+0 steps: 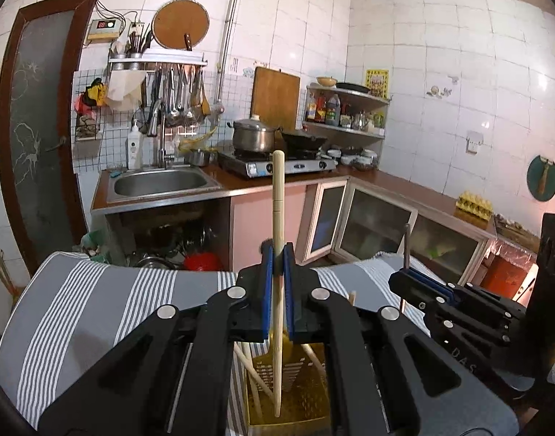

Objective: Organize utensils
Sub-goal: 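Lower the chopstick into the caddy and open the left tool while the right tool releases the ladle, then move both tools back down to the remaining utensils on the cloth, then close the left tool on a wooden chopstick while the right tool grasps the chopstick beside the spatula, then lift the chopstick in the left tool over the caddy while the right tool carries its chopstick, then lower the chopstick into the caddy and open the left tool while the right tool releases its chopstick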

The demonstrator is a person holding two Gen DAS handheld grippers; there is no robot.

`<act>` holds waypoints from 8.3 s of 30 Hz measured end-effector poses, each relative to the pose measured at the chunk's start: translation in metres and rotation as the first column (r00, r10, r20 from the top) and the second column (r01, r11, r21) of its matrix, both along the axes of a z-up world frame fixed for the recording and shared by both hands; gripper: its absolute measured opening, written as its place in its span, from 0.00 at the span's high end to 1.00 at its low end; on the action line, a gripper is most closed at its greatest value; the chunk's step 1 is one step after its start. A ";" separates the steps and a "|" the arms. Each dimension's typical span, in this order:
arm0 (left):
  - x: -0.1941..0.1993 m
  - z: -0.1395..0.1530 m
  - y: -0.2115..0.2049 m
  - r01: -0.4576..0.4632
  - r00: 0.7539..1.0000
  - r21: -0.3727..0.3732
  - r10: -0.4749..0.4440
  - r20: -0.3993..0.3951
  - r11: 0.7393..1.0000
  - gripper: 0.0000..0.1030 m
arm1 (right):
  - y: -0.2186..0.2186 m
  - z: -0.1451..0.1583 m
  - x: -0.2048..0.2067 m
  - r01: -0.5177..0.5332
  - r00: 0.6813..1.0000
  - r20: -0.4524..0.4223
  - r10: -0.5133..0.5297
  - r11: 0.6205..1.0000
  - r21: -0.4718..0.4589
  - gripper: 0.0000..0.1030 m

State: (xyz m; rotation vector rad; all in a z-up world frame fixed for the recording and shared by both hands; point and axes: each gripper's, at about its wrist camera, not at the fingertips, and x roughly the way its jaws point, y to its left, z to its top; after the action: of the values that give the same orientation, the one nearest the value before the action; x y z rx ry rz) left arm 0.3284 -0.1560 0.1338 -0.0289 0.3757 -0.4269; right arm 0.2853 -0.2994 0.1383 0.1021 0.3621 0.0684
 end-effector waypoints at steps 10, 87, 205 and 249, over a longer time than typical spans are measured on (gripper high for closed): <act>0.003 -0.019 0.020 -0.053 0.996 0.001 0.053 -0.069 0.999 0.73 | -0.008 -0.003 -0.009 0.012 1.000 -0.003 -0.012 1.000 0.015 0.46; -0.122 -0.218 -0.032 0.135 0.854 0.299 0.042 -0.518 0.945 0.68 | -0.142 -0.175 -0.158 0.245 0.755 -0.558 -0.346 0.937 -0.249 0.78; -0.152 -0.035 0.059 -0.005 0.995 0.033 0.008 -0.099 0.999 0.96 | -0.058 0.000 -0.203 0.089 0.996 -0.002 -0.089 0.996 0.005 0.95; -0.054 0.037 0.021 0.016 1.000 0.007 -0.016 0.014 1.000 0.96 | 0.020 0.075 -0.082 -0.007 0.998 0.063 0.015 0.993 -0.121 0.95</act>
State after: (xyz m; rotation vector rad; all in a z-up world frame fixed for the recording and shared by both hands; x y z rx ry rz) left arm 0.2745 -0.1352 0.1709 -0.0159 0.3636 -0.4418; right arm 0.2032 -0.2799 0.2134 -0.0219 0.3023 0.0603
